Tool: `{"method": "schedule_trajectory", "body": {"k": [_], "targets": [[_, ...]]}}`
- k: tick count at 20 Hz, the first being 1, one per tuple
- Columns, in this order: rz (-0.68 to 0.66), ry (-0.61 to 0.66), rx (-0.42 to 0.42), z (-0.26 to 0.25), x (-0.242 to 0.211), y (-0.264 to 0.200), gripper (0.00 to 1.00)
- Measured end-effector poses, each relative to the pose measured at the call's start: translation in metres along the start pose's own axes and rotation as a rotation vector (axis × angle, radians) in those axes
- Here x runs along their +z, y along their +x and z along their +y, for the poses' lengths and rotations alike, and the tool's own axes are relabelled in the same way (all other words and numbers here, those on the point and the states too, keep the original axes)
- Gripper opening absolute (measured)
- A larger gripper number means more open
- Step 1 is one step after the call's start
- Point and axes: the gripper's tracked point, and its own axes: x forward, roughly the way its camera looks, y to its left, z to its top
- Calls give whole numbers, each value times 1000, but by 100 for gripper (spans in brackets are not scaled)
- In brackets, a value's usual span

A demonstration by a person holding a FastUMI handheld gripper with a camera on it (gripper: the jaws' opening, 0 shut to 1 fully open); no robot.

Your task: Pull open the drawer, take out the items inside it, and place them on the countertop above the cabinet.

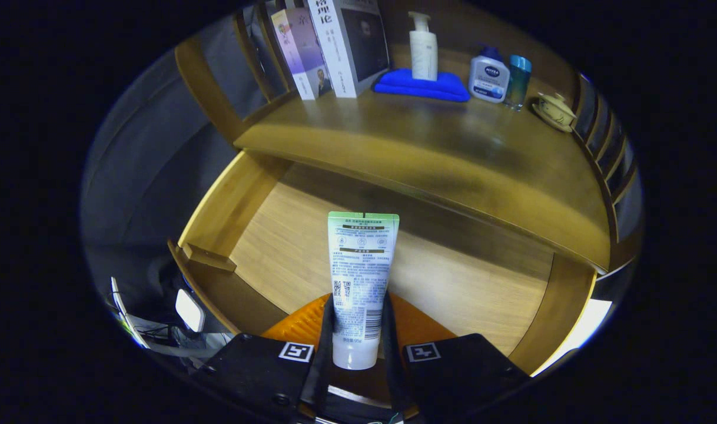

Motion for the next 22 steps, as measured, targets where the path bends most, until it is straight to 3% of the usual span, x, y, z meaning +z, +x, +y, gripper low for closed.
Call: {"method": "schedule_trajectory", "body": {"k": [8,16,22], "targets": [[-102,58,41,-4,16,-33,43],[-192,195,42,-28,74,-37,43],[-242,252,-9,-53,124,-37,42]]}}
